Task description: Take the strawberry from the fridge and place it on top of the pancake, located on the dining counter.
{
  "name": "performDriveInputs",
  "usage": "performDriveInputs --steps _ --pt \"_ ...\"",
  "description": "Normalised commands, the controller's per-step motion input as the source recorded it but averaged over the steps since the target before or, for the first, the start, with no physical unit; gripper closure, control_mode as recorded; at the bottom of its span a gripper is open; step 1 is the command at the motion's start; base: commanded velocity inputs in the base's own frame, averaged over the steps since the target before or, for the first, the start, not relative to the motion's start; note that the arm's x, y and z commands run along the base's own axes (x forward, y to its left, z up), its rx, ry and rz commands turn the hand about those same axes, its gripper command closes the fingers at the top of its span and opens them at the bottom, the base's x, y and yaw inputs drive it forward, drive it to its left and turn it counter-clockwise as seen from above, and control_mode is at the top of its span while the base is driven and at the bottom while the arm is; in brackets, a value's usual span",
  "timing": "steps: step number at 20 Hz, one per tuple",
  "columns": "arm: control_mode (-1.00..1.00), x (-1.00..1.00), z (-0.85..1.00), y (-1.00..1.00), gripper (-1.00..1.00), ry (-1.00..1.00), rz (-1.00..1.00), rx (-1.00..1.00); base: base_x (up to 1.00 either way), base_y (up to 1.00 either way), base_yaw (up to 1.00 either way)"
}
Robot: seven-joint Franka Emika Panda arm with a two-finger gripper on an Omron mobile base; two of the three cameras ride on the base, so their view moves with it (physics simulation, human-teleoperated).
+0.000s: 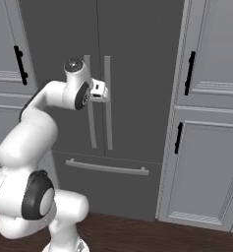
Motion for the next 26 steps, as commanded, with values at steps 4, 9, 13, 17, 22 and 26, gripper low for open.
performDriveInputs --steps 4,9,13,17,22,26 --pt "-1.00 1.00 0.00 -0.10 -1.00 -0.22 -0.05 0.00 0.00 0.00 0.00" --pt "-1.00 0.76 0.00 -0.01 -1.00 -0.03 -0.06 0.00 0.00 0.00 0.00" --pt "-1.00 0.74 0.00 -0.18 -1.00 -0.01 -0.02 0.00 0.00 0.00 0.00" --pt "-1.00 0.66 0.00 -0.25 -1.00 0.00 0.00 0.02 0.00 0.00 0.00" --pt "-1.00 0.60 -0.05 -0.06 -1.00 0.00 0.00 0.01 0.00 0.00 0.00" --pt "-1.00 0.67 -0.08 0.00 -1.00 0.00 0.00 0.00 0.00 0.00 0.00"
